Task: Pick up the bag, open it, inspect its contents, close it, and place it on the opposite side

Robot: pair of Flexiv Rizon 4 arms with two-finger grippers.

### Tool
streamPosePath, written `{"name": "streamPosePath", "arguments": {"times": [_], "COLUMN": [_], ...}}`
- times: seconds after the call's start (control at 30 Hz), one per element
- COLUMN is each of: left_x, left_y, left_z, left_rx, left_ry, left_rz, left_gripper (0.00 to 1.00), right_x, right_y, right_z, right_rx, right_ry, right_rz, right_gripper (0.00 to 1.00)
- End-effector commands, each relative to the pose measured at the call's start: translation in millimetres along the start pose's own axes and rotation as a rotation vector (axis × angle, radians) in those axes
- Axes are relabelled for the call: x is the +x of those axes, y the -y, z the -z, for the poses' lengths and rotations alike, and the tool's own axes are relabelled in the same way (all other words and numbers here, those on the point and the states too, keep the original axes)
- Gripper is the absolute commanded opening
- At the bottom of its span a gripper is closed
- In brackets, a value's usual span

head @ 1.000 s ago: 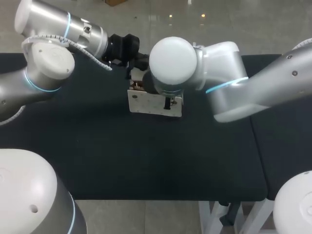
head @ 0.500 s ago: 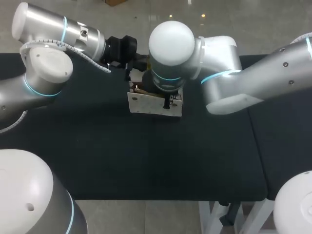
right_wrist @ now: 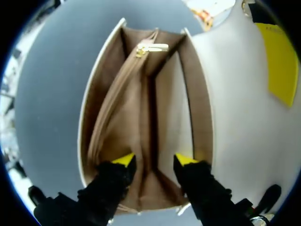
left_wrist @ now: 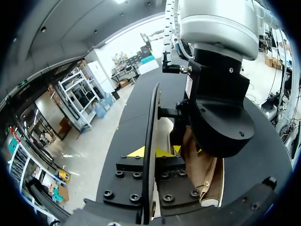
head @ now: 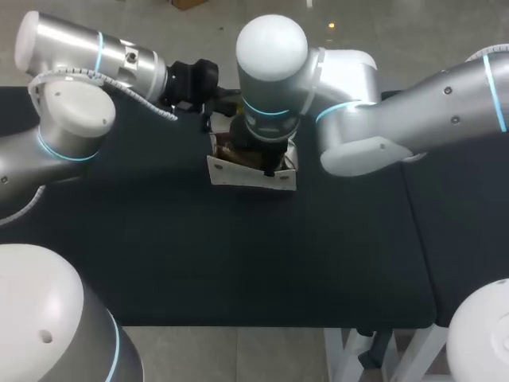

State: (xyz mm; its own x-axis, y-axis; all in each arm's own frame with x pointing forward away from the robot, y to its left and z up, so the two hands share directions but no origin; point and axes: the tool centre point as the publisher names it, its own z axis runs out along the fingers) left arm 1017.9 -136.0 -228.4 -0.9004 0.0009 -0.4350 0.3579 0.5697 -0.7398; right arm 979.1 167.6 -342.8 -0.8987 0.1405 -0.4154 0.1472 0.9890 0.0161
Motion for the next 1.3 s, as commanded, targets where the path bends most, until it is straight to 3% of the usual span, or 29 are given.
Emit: {"name": "streamPosePath", "arguments": {"times": [0.03, 1.0, 1.27, 1.3], "left_x": [1.2, -0.6, 0.5, 0.7], "left_y": [-4.9, -6.1, -5.7, -5.5], "left_z": [-1.1, -2.3, -2.3, -2.1], "left_rx": [0.013, 0.019, 0.019, 0.018], "left_ry": [0.001, -0.003, -0.006, -0.006], "left_rz": [-0.003, -0.011, -0.012, -0.012], "left_gripper": [0.0, 0.0, 0.0, 0.0], "right_x": [0.6, -0.9, -4.6, -5.6], "right_y": [-0.6, -1.0, -2.4, -2.2], "right_z": [-2.3, -3.6, 11.8, 15.5], "right_rx": [0.004, -0.004, -0.021, -0.025], "right_ry": [-0.004, -0.006, 0.05, 0.061], "right_rz": [-0.002, -0.012, -0.024, -0.027], "right_gripper": [1.0, 1.0, 1.0, 0.9]}}
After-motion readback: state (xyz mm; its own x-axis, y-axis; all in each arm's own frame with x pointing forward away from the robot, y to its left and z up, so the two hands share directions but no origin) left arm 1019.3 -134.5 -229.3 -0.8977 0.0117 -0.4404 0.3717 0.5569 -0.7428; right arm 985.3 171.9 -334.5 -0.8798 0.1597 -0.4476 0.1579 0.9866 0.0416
